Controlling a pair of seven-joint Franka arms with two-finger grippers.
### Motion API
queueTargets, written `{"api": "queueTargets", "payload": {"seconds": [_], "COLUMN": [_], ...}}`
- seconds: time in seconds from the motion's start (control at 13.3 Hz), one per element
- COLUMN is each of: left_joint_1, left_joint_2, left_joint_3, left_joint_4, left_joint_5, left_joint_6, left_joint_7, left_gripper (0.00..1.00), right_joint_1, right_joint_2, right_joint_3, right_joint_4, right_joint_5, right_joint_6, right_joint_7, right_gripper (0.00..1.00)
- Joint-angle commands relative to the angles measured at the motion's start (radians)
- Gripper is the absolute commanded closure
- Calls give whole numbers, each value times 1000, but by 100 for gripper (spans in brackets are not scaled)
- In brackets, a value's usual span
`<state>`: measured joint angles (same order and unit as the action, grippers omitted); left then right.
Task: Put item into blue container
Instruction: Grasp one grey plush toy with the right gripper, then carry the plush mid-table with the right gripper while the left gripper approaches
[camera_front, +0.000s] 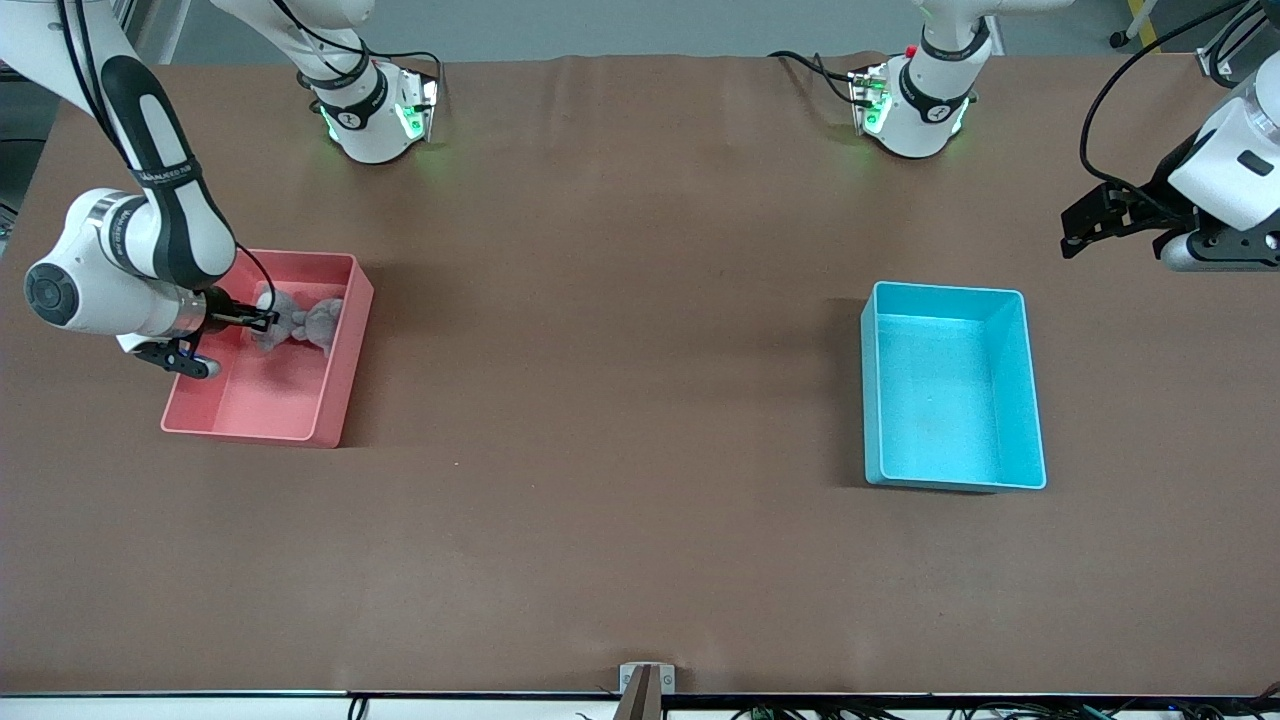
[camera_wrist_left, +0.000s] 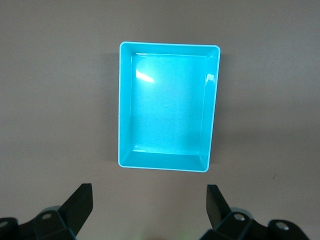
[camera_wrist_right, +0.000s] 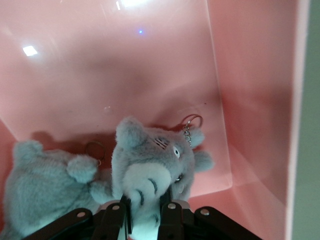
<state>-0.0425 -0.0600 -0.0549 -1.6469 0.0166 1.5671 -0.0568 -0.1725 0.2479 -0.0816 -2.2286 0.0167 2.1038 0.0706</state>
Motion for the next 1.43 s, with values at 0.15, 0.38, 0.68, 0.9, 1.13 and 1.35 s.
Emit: {"api": "queueTargets", "payload": {"seconds": [0.15,0.38,0.68,0.9,1.13,1.35], "left_joint_1": [4,4,6,1,-7,-39], "left_joint_2": [8,9,11,23,34,69], "left_joint_3": [0,0,0,0,0,-3], "left_joint_4": [18,18,15,10,7,-7], "left_joint_5": [-7,-7,-9,-11,-9,-10], "left_joint_6": [13,19,19,19,19,19], "left_joint_7": [12,12,12,11,5,-12], "left_gripper": [0,0,0,0,0,0], "right_joint_1": [69,195,356,531,732,846], "right_joint_2": [1,1,-4,1,80,178], "right_joint_3": [0,3,5,5,3,3], "right_joint_4": [258,413,448,443,443,446], "right_joint_5": [-23,-8,181,232,270,270], "right_joint_6": [-322,-491,-504,-379,-182,-1], "right_joint_7": [127,415,734,964,1240,1394], "right_gripper": [100,100,100,100,100,100]}}
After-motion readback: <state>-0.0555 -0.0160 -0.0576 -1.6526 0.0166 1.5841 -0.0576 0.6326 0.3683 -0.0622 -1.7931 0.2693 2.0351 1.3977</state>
